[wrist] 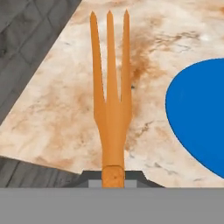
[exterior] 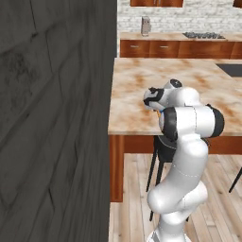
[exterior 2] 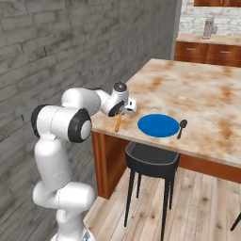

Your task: Take the fork and place it on the left side of the plate. Then take the spoon and place it on the right side of the plate. Make sure they're directly next to the plate.

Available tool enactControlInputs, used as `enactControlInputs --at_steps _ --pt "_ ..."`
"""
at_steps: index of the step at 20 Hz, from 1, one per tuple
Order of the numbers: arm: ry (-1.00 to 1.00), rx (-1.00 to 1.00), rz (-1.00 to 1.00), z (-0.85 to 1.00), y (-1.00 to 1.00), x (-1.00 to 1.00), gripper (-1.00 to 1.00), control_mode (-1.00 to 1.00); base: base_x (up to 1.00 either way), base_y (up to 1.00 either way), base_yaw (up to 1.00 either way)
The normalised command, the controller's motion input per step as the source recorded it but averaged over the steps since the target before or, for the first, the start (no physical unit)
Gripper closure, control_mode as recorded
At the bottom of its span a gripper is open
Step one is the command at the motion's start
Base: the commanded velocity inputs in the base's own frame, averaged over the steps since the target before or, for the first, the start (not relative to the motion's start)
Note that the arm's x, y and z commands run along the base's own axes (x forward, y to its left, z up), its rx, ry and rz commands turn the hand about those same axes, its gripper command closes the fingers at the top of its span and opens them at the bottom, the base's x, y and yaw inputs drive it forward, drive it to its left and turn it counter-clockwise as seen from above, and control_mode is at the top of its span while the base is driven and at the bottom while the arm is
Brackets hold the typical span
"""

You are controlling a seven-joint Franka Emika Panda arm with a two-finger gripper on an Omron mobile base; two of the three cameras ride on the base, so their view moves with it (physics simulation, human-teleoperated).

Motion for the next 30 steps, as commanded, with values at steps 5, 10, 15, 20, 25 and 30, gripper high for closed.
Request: enactControlInputs --at_steps 5,10,15,20,25,30 --pt "0.00 -0.07 0.11 -0.59 -0.01 0.67 1.00 -1.00 0.00 0.00 0.00" --pt "0.00 -0.04 0.11 -0.59 -0.06 0.71 1.00 -1.00 0.00 0.00 0.00" --pt "0.00 -0.02 0.11 -0.53 -0.21 0.74 1.00 -1.00 0.00 0.00 0.00" --pt "0.00 -0.03 0.11 -0.48 -0.18 0.78 1.00 -1.00 0.00 0.00 0.00" --pt "0.00 -0.05 0.09 -0.37 -0.02 0.79 1.00 -1.00 0.00 0.00 0.00" --pt "0.00 -0.03 0.08 -0.06 0.00 0.22 -1.00 -1.00 0.00 0.00 0.00"
